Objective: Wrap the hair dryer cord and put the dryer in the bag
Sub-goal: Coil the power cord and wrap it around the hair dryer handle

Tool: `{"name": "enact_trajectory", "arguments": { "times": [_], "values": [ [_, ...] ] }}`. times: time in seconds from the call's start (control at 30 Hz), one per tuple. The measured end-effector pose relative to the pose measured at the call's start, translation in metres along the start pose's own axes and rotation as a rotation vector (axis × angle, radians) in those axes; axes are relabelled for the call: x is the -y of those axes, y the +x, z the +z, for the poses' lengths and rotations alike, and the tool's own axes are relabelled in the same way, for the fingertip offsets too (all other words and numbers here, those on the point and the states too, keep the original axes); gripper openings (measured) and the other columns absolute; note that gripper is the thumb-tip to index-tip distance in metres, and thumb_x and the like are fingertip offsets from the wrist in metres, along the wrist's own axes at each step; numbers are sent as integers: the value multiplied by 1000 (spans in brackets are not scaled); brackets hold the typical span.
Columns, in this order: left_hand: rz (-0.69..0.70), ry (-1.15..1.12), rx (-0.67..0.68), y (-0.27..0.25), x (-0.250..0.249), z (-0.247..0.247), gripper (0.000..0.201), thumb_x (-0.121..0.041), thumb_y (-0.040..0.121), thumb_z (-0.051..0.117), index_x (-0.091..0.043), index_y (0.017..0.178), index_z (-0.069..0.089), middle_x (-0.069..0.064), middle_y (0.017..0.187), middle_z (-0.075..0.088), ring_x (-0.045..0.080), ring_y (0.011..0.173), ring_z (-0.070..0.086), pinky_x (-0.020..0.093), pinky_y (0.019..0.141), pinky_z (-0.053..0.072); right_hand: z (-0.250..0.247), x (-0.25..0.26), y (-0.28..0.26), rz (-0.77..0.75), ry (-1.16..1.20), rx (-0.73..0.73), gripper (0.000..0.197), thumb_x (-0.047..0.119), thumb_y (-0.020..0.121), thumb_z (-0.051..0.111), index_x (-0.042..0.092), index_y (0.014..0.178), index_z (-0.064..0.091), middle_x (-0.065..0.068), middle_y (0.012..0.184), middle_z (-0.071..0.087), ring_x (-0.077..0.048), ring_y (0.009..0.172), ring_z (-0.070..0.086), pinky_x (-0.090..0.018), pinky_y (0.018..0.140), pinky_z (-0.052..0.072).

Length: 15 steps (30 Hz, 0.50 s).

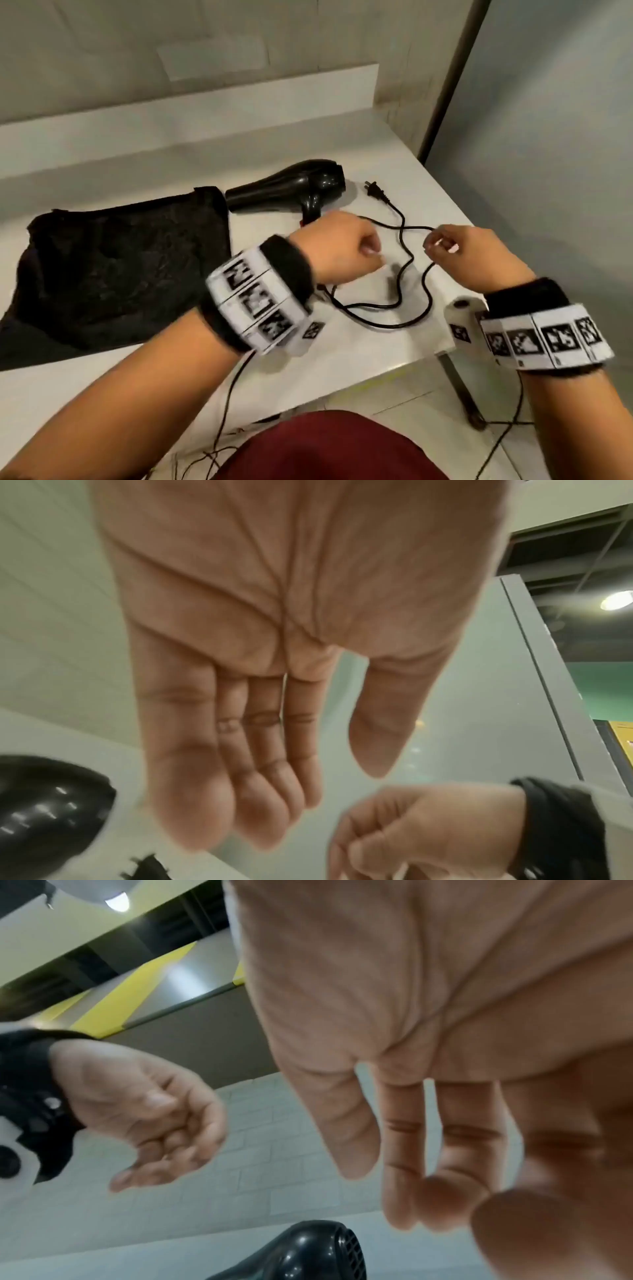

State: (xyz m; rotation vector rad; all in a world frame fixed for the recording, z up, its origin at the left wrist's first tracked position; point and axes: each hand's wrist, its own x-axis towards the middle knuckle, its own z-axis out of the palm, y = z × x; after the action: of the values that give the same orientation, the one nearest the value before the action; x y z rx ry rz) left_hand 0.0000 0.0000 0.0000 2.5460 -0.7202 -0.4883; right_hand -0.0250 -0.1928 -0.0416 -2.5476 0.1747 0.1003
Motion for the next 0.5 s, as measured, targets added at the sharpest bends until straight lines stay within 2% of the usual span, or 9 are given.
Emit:
{"name": "enact_trajectory", "arguments": {
  "times": [0.1, 0.17, 0.23, 0.33, 0.43, 0.5],
  "values": [
    [-42, 1, 48, 42, -17, 19, 31, -32, 86, 56, -12, 108, 64, 5, 112, 66, 19, 100, 59, 27, 86, 45, 0, -1, 13, 62, -39, 5, 16, 17, 85, 54, 10, 92, 66, -8, 81, 60, -21, 79, 49, -21, 68, 33],
    [-90, 64, 96, 64, -24, 31, 34, -31, 87, 54, -8, 111, 63, 9, 113, 65, 23, 103, 60, 28, 85, 46, 3, -1, 19, 119, -98, 51, 17, 20, 85, 54, 9, 93, 65, -10, 90, 61, -22, 83, 51, -23, 71, 33],
    [-138, 134, 149, 79, -23, 42, 34, -28, 89, 51, -4, 111, 61, 13, 115, 64, 26, 104, 61, 28, 80, 45, 6, -2, 19, 170, -186, 119, 19, 24, 86, 54, 9, 94, 63, -12, 95, 61, -26, 89, 54, -24, 69, 35],
    [-147, 239, 218, 88, -22, 51, 35, -24, 92, 43, 0, 113, 58, 17, 121, 60, 30, 111, 57, 30, 83, 43, 10, -6, 15, 216, -314, 258, 27, 32, 87, 51, 7, 91, 61, -12, 86, 59, -25, 78, 52, -25, 60, 37],
    [-148, 253, 267, 95, -22, 58, 34, -19, 92, 41, 1, 115, 56, 18, 123, 59, 30, 113, 55, 31, 88, 44, 17, -11, 8, 278, -328, 380, 37, 39, 83, 51, 9, 61, 56, -4, 63, 57, -22, 61, 54, -25, 58, 42],
    [-152, 221, 332, 102, -23, 61, 28, -17, 91, 43, -2, 106, 61, 14, 112, 64, 29, 104, 59, 29, 79, 46, 19, -12, 5, 302, -309, 444, 40, 36, 81, 51, 11, 51, 57, -1, 53, 58, -19, 53, 55, -23, 54, 43]
  ]
}}
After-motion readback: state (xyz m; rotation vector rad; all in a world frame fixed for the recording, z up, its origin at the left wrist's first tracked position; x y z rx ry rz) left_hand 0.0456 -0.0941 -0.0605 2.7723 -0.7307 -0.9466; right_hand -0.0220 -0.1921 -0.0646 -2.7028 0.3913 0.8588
